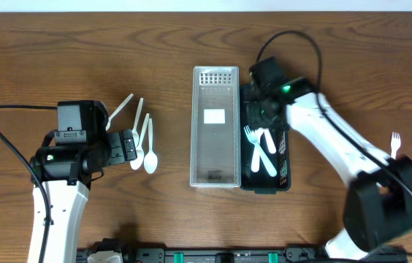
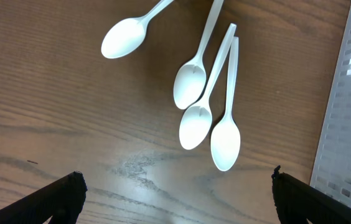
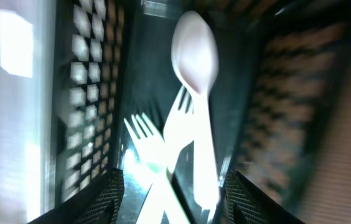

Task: Pack container
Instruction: 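Carry the spoon left and release it into the dark green caddy, then lower the right gripper onto the last white fork and grasp it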

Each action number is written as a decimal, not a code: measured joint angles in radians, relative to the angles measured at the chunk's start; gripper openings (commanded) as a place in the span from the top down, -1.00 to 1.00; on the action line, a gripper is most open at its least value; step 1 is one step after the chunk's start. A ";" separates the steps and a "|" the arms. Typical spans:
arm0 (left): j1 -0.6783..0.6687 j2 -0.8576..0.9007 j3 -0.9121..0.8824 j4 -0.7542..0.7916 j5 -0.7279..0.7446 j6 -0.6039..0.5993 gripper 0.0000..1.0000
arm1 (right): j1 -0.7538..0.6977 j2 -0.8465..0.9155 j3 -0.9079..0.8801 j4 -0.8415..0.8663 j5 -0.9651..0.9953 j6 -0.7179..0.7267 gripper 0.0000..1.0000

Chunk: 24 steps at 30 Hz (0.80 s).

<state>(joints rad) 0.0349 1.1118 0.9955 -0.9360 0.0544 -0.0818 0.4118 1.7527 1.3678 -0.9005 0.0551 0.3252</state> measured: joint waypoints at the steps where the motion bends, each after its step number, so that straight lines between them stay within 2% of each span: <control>1: 0.000 0.000 0.000 0.000 0.000 0.000 -0.95 | -0.023 -0.035 0.024 -0.013 0.011 0.000 -0.20; 4: 0.000 0.000 0.000 0.000 0.000 0.000 -0.95 | -0.134 -0.156 0.078 -0.027 0.038 -0.001 -0.42; 9: 0.000 0.000 0.000 0.000 0.000 0.000 -0.95 | -0.479 -0.354 0.117 -0.103 0.081 -0.008 -0.78; 12: 0.000 0.000 0.000 0.000 0.000 0.000 -0.95 | -0.664 -0.372 0.116 -0.136 0.089 -0.037 -0.98; 14: 0.000 0.000 0.000 0.000 0.000 0.000 -0.95 | -0.784 -0.347 0.106 -0.134 0.088 -0.068 -0.98; 18: 0.000 0.000 0.000 0.000 0.000 0.000 -0.94 | -0.933 -0.276 0.054 -0.088 0.055 -0.104 -0.99; 24: 0.000 0.000 0.000 0.001 0.000 0.000 -0.95 | -1.048 -0.104 0.005 -0.040 -0.005 -0.181 -0.99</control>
<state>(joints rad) 0.0349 1.1118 0.9955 -0.9352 0.0544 -0.0818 -0.6357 1.6489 1.3727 -0.9405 0.0505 0.1440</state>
